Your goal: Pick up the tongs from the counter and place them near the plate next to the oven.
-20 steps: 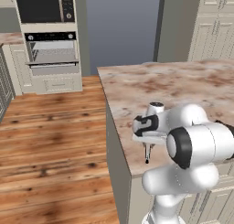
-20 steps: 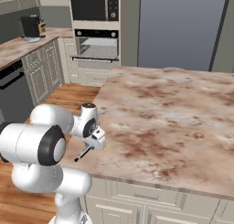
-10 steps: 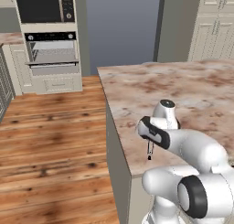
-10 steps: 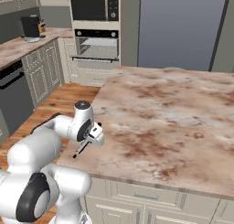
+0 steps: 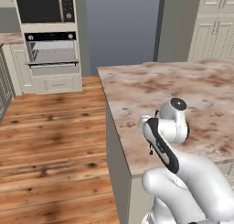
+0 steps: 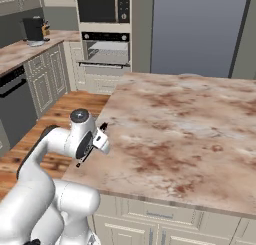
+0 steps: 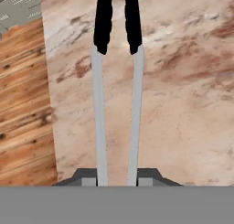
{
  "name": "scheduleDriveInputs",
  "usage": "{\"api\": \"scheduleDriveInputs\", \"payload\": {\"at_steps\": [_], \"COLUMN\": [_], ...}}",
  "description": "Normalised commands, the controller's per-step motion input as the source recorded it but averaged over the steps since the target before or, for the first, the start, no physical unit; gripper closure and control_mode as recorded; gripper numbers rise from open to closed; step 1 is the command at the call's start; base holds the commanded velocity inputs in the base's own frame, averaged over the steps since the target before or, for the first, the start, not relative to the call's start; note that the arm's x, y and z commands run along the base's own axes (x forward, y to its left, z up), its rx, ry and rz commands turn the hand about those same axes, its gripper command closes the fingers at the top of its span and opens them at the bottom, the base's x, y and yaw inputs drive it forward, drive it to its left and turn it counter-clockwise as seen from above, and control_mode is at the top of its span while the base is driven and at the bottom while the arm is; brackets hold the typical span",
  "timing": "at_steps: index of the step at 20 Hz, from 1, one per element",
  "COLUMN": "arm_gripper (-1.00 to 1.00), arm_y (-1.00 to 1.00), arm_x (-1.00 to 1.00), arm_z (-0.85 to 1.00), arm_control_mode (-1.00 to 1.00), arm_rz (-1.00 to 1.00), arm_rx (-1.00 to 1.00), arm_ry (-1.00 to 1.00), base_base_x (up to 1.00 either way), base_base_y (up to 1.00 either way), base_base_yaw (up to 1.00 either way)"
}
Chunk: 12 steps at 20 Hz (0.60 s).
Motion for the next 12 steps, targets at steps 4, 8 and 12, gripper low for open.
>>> {"api": "scheduleDriveInputs", "payload": {"at_steps": [4, 8, 12], "arm_gripper": [1.0, 1.0, 1.0], "arm_y": [0.15, 0.0, 0.0], "arm_x": [-0.24, 0.0, 0.0], "arm_z": [0.19, 0.0, 0.0], "arm_control_mode": [1.0, 1.0, 1.0], "arm_rz": [0.0, 0.0, 0.0], "arm_rx": [-0.01, 0.0, 0.0], "arm_ry": [-0.07, 0.0, 0.0], "base_base_x": [-0.07, -0.3, -0.22], "base_base_y": [0.16, 0.93, 1.0], "base_base_yaw": [0.01, 0.16, 0.29]}}
